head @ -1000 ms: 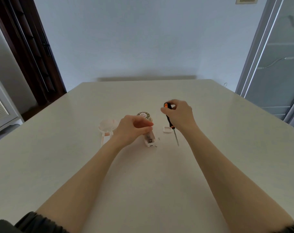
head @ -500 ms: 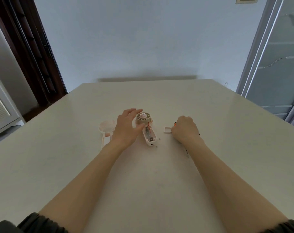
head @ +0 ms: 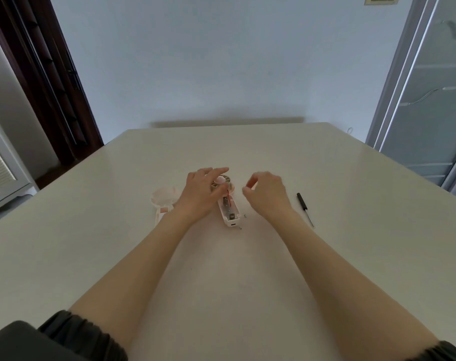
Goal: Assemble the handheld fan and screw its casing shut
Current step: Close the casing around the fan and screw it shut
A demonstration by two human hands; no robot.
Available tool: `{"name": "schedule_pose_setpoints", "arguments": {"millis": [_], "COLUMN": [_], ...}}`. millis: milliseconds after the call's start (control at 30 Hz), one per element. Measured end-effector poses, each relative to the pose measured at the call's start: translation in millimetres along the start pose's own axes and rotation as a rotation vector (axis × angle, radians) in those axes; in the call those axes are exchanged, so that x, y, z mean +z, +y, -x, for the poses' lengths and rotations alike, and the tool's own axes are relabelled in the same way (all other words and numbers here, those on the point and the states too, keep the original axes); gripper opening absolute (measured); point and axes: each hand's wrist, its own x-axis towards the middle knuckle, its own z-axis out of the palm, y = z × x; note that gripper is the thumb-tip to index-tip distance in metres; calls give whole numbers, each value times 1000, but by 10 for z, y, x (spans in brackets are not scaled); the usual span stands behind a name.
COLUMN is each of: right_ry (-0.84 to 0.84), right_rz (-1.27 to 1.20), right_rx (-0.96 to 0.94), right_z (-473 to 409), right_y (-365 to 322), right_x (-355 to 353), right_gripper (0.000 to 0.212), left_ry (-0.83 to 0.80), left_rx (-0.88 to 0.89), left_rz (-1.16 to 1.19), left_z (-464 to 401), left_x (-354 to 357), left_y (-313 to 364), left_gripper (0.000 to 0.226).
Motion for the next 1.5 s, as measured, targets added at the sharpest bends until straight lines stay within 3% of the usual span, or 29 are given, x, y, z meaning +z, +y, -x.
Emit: {"name": "schedule_pose_setpoints", "arguments": {"millis": [100, 267, 600, 833, 967, 1233, 1333, 1500], "right_ry": [-124, -240, -317, -297, -208, -83, -97, -120], "right_rz": [-165, -185, -310, -288, -235, -232, -253, -291], "right_rx": [58, 146, 115, 110, 108, 0, -2, -14], "right_z": [-1, 15, 60, 69, 67, 90, 91, 131], "right_y": [-30, -15, -72, -88, -99, -176, -198, -241], "right_x": [50, 51, 74, 79, 76, 93, 117, 91], "right_gripper": [25, 19, 19, 20, 23, 11, 8, 10], "left_ry": [-50, -107, -108, -96, 10, -16, 3, 64], "left_rx": [-8, -53, -63, -71, -147, -406, -503, -412], "left_rz": [-20, -25, -19, 25, 52, -337, -317, -183], "left_z": [-112, -186, -220, -213, -166, 48, 115, 158], "left_x": [-24, -47, -65, -94, -177, -313, -308, -335], "left_y": [28, 32, 66, 70, 5, -301, -360, -368], "left_gripper": [41, 35, 34, 41, 45, 54, 53, 46]}}
